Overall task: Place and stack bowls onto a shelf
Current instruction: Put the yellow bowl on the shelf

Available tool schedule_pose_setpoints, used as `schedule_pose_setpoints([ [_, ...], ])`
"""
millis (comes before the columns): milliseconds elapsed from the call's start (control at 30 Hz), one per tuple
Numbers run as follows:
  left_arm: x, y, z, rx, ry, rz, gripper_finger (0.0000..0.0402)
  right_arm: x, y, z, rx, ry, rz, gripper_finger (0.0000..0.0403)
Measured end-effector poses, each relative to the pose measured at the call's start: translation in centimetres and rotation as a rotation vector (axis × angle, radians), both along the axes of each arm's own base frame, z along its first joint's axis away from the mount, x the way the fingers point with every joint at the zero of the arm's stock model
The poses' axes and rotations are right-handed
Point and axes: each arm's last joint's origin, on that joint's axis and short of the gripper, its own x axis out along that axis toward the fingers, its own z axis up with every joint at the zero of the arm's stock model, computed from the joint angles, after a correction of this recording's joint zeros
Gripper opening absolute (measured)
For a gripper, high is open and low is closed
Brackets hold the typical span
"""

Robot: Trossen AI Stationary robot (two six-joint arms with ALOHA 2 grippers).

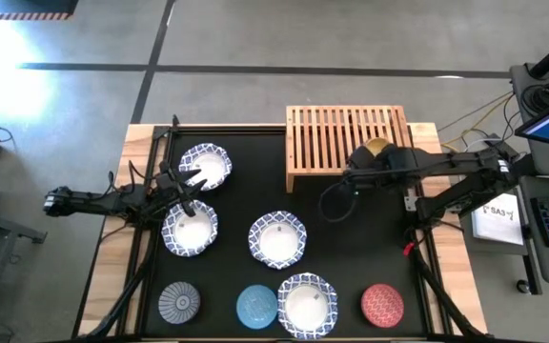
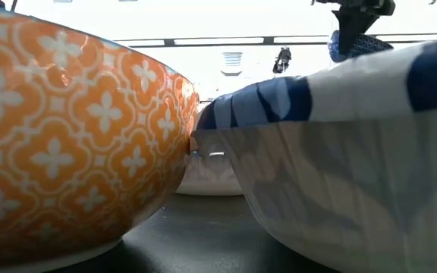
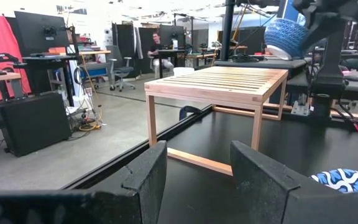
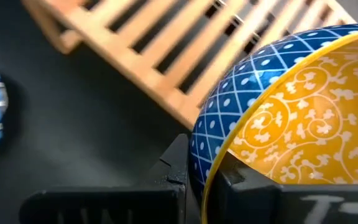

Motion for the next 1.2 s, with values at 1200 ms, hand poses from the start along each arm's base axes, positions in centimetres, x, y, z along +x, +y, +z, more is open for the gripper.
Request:
schedule_pose_setpoints([
  [1200, 0.0, 0.0, 0.0, 0.0, 0.0, 0.0, 0.0159, -1.1, -13.1, -2.6, 0.184, 0.212, -0.255, 0.0013],
])
